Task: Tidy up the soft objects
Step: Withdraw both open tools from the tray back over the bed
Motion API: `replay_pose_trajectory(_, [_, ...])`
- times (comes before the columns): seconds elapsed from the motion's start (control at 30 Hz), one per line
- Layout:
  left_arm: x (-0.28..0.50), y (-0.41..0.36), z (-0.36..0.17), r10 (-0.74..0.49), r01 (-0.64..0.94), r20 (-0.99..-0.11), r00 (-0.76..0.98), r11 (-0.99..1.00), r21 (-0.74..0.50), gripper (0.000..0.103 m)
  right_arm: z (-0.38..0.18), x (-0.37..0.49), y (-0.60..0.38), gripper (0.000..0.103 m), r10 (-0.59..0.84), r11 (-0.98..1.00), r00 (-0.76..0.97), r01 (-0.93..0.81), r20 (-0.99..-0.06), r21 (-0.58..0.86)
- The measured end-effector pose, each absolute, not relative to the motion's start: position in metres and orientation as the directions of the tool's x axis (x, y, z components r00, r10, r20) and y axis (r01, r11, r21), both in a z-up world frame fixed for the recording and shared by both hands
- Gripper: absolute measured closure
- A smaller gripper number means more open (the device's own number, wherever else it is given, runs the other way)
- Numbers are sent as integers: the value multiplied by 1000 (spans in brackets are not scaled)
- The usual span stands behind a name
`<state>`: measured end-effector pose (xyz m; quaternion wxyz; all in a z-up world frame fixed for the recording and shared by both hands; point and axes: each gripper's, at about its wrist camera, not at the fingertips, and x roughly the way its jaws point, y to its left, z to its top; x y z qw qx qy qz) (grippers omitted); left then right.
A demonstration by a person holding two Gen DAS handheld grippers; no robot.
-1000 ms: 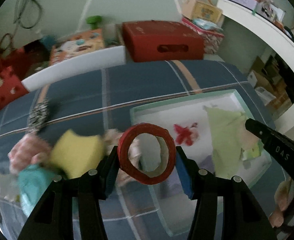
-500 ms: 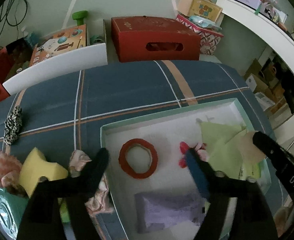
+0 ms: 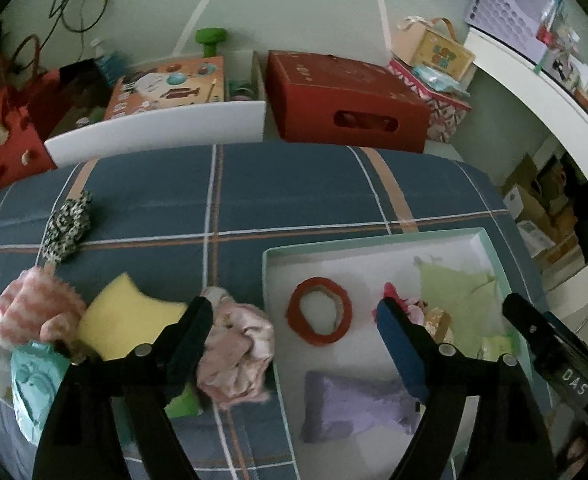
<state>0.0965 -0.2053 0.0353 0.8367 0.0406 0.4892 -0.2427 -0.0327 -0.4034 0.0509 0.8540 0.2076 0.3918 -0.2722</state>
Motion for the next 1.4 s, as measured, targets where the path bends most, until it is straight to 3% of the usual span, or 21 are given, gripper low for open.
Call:
replay_pose_trajectory(0.1, [95, -191, 38, -378, 420, -832, 405, 886, -198, 8, 59, -34, -399, 0, -308, 775, 565, 615, -765, 143])
replay_pose_trajectory(0.5, [92, -108, 66, -381, 282, -752, 538, 922, -266, 6, 83, -24, -364, 0, -311, 829, 624, 547, -717, 116])
replay_pose_trajectory(0.83, [85, -39, 79, -295, 162, -715, 633, 954, -251, 6, 82, 0, -316, 0, -145, 892, 700, 399, -699, 214])
replay_pose_trajectory(1.4, [91, 33, 76, -198, 34, -757, 623, 973, -227, 6, 63, 35, -224, 0, -2, 977, 681, 157, -732, 143])
